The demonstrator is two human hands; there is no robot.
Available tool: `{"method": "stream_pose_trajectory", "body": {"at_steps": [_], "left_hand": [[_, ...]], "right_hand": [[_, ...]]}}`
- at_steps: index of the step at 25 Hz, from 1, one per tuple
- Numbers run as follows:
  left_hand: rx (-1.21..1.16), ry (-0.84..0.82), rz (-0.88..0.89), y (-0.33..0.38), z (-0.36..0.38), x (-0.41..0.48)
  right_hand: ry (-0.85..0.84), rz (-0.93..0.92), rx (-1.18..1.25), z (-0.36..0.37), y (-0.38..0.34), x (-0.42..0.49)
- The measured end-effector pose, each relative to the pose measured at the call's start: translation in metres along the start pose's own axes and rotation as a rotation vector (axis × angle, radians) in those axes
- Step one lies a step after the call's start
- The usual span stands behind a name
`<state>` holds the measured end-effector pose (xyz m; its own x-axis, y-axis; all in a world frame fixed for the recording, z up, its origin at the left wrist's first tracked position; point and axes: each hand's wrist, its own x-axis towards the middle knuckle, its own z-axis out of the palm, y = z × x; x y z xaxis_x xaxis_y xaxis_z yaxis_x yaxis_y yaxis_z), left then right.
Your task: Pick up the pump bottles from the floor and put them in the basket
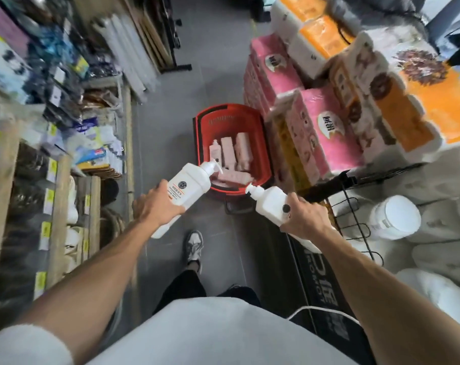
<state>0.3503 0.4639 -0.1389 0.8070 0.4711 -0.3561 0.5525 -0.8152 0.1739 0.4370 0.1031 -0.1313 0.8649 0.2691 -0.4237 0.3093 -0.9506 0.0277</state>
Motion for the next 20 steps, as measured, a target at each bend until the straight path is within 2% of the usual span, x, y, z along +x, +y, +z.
{"method": "stream_pose_trajectory", "body": {"at_steps": [3, 10, 15, 20], "left_hand": [[-0.028, -0.015, -0.013, -0.004, -0.008, 0.04], [-0.023, -0.092, 0.063, -0.003, -0.041, 0.15], [0.021, -0.123, 0.072, 0.012, -0.057, 0.218], [0.037, -0.154, 0.062, 0.044, -0.049, 0.268]], "right_hand": [[0.003, -0.007, 0.012, -0.017, -0.027, 0.041], [0.017, 0.101, 0.11, -0.048, -0.067, 0.124], [-0.013, 0.181, 0.183, -0.064, -0.068, 0.172], [-0.097, 0.186, 0.216, -0.06, -0.05, 0.23]]}}
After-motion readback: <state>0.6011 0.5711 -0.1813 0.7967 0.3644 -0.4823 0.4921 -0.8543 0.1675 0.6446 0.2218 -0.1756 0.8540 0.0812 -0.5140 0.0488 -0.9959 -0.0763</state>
